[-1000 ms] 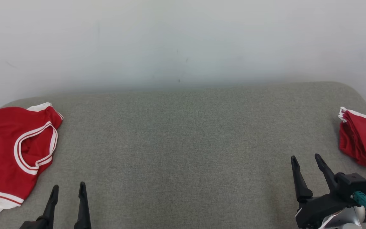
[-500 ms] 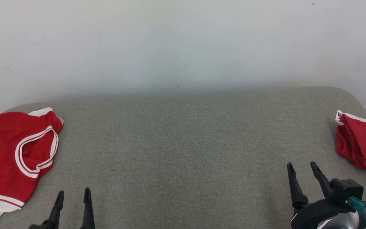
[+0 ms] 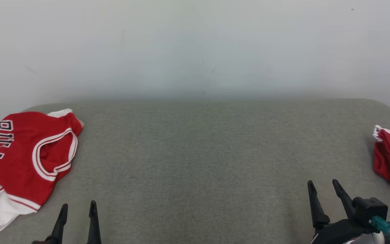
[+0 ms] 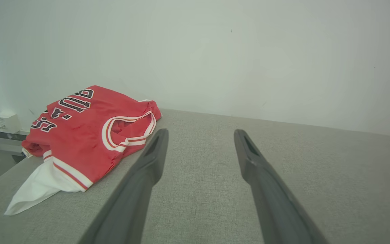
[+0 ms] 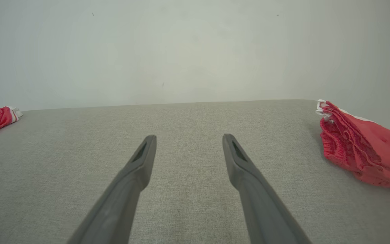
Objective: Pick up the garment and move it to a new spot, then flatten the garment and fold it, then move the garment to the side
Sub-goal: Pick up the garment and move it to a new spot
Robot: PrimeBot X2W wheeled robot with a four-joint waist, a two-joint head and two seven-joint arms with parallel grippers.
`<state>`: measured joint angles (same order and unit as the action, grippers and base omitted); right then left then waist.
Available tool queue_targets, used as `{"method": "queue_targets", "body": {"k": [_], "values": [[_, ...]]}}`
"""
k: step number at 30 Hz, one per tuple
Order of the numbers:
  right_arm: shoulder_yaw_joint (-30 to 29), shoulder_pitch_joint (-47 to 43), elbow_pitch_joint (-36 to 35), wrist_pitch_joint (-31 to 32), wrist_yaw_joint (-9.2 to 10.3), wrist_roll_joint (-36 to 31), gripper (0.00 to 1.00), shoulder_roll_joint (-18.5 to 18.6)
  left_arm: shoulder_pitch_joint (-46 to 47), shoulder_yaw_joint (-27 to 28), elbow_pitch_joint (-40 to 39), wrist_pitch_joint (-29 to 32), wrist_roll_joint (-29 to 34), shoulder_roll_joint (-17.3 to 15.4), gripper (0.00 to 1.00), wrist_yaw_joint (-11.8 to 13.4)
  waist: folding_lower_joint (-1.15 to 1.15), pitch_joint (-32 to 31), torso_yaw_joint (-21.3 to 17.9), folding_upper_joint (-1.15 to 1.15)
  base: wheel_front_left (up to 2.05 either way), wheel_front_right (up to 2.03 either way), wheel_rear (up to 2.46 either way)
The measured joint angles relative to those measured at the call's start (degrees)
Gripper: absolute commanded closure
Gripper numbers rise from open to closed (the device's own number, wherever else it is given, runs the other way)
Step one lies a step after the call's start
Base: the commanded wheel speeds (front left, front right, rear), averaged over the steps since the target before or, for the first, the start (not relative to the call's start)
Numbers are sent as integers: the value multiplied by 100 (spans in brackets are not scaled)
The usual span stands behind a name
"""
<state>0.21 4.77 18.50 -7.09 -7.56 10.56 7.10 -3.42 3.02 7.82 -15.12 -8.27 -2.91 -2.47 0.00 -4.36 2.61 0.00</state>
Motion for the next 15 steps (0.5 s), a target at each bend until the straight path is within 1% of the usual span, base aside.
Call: {"method": "queue_targets", "body": {"k": [7,8,9,10,11,15], "values": [[80,-2,11,-33,0,8,0,-12,-74,41,-38,0,91,-8,0,-8,0,5,529,0,0,0,0],[80,-2,11,-33,0,8,0,-12,-74,41,-38,0,91,-8,0,-8,0,5,529,0,0,0,0],[108,3,24,-47,0,11,0,-13,-79,59,-44,-1,99,-18,0,-11,0,6,619,0,0,0,0],[163,26,44,-49,0,11,0,-33,-98,99,-46,0,110,-43,0,-11,0,4,809,0,0,0,0],[163,26,44,-49,0,11,0,-33,-98,99,-46,0,110,-43,0,-11,0,4,809,0,0,0,0],[248,104,116,-68,0,22,0,-49,-180,156,-85,0,122,-80,0,-3,0,-9,1210,0,0,0,0]]}}
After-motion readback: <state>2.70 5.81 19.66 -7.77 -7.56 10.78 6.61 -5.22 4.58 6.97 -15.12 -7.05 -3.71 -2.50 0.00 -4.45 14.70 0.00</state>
